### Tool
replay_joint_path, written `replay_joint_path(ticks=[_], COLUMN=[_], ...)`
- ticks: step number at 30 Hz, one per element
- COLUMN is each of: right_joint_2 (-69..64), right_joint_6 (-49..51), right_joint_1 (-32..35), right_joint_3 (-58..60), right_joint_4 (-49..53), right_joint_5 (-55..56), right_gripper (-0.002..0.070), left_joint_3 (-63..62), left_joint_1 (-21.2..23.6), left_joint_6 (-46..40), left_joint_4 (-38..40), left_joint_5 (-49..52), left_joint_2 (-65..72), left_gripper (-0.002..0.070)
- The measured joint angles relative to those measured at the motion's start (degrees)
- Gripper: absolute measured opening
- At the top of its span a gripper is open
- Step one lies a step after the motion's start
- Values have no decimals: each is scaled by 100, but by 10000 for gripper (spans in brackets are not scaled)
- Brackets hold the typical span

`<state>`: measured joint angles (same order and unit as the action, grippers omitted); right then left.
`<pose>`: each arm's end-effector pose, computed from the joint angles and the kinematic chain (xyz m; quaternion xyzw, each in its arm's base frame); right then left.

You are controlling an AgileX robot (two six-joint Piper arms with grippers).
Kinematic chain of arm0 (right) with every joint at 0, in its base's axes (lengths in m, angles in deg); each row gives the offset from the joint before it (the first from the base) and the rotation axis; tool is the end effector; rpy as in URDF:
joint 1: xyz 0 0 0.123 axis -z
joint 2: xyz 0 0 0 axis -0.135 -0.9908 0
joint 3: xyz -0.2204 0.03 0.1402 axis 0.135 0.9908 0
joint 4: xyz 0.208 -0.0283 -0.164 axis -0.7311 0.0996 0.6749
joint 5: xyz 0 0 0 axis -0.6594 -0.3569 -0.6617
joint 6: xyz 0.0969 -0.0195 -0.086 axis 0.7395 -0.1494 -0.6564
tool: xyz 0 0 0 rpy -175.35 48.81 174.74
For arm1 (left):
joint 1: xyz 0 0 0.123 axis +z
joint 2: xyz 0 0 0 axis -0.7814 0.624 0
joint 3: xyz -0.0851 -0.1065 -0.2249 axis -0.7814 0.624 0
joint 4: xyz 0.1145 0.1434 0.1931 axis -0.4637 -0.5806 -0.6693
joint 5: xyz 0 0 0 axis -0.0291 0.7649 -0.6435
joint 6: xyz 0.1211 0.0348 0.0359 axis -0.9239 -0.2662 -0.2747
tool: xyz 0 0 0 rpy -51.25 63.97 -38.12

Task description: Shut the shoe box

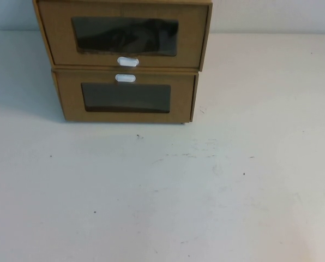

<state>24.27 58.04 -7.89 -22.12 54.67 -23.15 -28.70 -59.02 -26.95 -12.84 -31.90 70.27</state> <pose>0.1289 0.0074 0.1624 -0.0087 0.7979 0.0286 0.6020 0.1345 -0.0316 0.1866 0.0914 0.7317 -0.0753 0.6713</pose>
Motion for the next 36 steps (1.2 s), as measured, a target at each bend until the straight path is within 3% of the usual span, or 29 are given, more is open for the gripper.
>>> replay_joint_path(ticks=[19,22,27,30,36], right_joint_2=[0,0,0,3,3], right_joint_6=[0,0,0,0,0], right_joint_1=[0,0,0,0,0], right_joint_3=[0,0,0,0,0], right_joint_4=[0,0,0,0,0], right_joint_5=[-9,-9,-9,-9,-9], right_gripper=[-12,-12,-12,-12,-12], left_joint_3=[0,0,0,0,0], left_joint_1=[0,0,0,0,0], left_joint_6=[-75,929,4221,4850,4867], left_joint_4=[-284,-1589,-4614,-5202,-5355], left_joint_5=[-95,-91,437,777,1293], left_joint_2=[0,-45,-349,-352,-362], left_gripper=[-5,-5,-5,-5,-5])
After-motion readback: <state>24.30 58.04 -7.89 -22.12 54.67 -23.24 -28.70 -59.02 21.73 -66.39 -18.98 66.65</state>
